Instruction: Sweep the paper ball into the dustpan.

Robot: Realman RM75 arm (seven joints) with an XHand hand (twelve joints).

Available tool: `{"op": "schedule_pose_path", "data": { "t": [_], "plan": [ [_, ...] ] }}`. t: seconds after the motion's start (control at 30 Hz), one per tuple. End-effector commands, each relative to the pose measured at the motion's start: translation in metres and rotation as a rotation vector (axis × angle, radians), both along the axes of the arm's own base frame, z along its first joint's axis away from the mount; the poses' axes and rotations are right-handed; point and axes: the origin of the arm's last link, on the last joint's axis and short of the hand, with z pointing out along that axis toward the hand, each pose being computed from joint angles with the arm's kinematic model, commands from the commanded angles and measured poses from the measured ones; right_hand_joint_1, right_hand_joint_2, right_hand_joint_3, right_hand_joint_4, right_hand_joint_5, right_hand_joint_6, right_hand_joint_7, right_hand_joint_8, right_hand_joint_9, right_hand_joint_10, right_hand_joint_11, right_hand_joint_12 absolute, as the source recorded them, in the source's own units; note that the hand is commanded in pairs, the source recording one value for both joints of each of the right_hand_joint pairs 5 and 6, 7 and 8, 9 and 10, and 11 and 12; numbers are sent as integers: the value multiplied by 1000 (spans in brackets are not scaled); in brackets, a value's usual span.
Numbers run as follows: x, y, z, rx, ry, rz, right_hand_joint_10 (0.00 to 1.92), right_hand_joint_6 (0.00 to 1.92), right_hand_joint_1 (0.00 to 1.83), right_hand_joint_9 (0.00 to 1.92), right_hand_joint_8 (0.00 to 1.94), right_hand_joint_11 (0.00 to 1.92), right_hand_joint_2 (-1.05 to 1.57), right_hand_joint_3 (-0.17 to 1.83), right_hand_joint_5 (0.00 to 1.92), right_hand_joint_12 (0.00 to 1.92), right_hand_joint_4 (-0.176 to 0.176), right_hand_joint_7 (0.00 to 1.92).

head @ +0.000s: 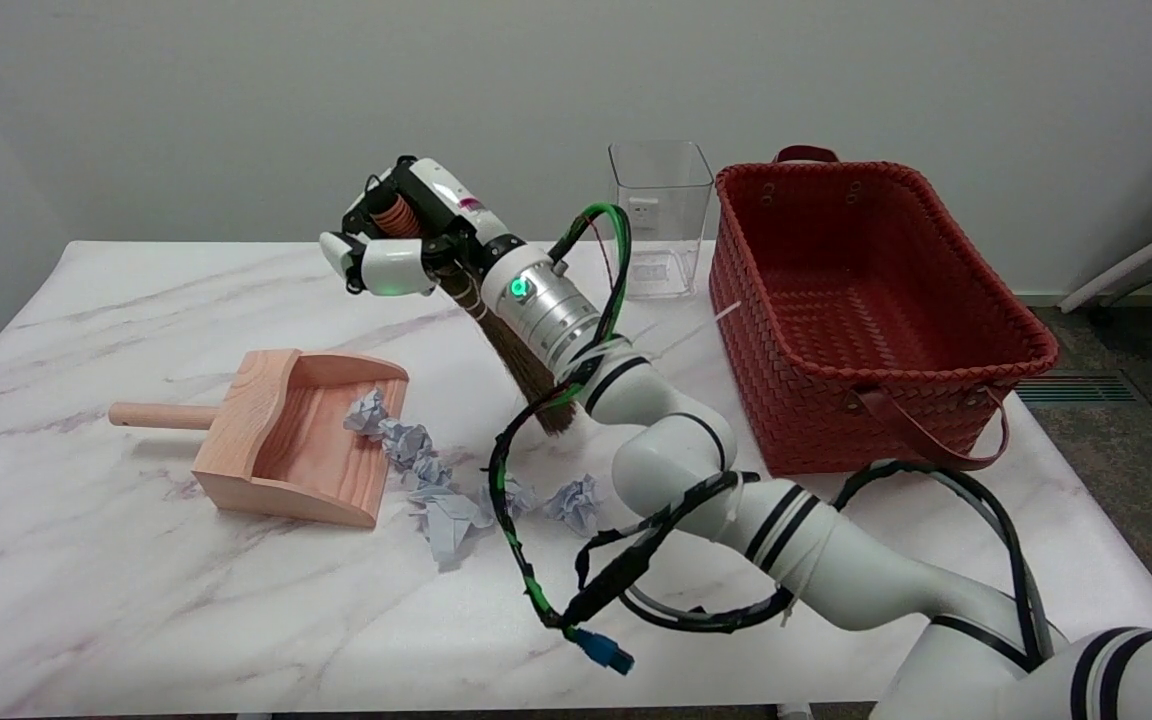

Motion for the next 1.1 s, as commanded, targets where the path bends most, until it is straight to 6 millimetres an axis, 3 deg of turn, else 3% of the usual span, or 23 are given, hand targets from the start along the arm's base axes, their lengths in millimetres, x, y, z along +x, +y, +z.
{"op": "schedule_pose_path", "data": {
  "t": [0.03,0.23,0.43,0.73,1.1],
  "plan": [
    [-34,43,-11,2,-89,-98,1920,1920,1018,1920,1920,1832,1369,1162,1920,1832,0,1920],
    [-38,41,-21,33,-234,-183,1920,1920,1012,1920,1920,1834,1379,1179,1920,1834,0,1920],
    [-26,16,-35,85,-365,-253,1920,1920,1008,1920,1920,1840,1358,1222,1920,1840,0,1920],
    [-17,-15,-61,120,-397,-322,1920,1920,1001,1920,1920,1854,1289,1315,1920,1854,0,1920],
    [-10,-28,-78,171,-443,-391,1920,1920,992,1920,1920,1870,1223,1361,1920,1870,0,1920]
  ]
}}
